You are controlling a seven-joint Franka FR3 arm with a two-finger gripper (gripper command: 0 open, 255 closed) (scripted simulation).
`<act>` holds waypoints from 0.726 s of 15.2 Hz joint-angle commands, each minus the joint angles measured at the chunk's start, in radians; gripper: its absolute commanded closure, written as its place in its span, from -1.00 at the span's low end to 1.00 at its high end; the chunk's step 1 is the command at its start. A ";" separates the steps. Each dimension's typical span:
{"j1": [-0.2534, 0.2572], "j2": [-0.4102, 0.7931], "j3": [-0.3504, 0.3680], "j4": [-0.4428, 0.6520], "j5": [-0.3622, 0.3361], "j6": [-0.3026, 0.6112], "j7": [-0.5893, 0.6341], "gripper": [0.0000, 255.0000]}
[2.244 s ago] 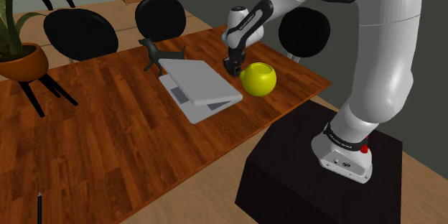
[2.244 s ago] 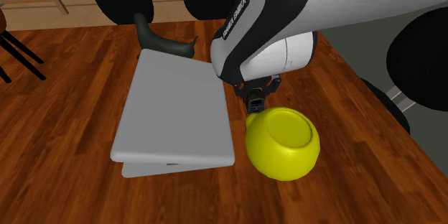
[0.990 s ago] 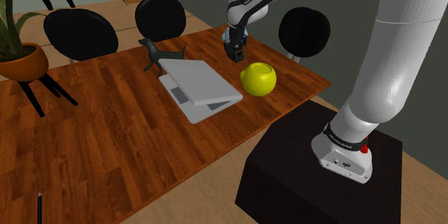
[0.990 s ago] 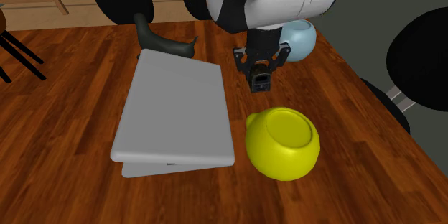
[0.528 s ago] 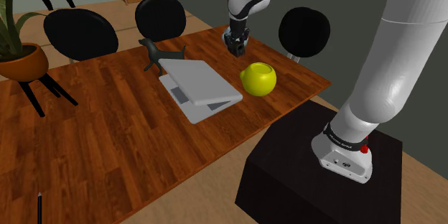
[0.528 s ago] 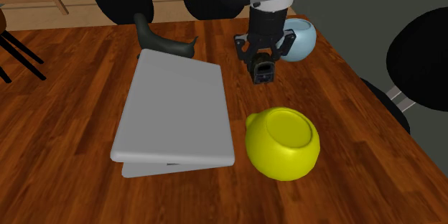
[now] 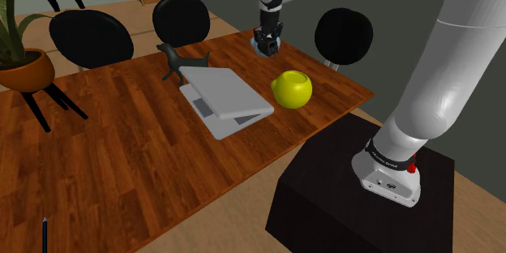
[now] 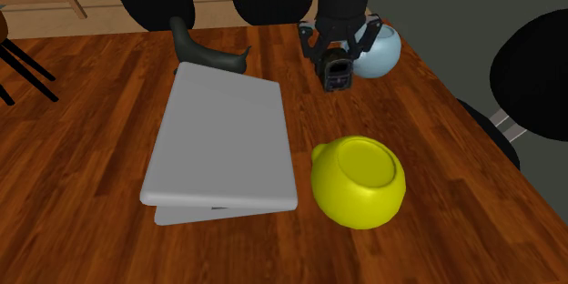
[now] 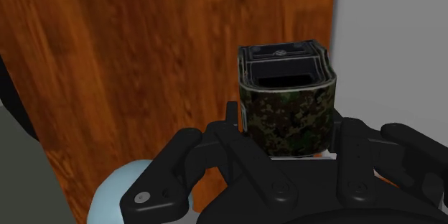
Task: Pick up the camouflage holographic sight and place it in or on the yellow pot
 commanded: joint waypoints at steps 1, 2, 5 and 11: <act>0.000 -0.009 0.000 0.020 0.000 -0.029 -0.002 1.00; 0.000 -0.014 0.000 0.027 0.000 -0.041 -0.002 1.00; 0.000 -0.027 0.000 0.050 0.001 -0.077 -0.004 1.00; 0.002 -0.261 -0.001 -0.243 -0.019 -0.017 0.008 1.00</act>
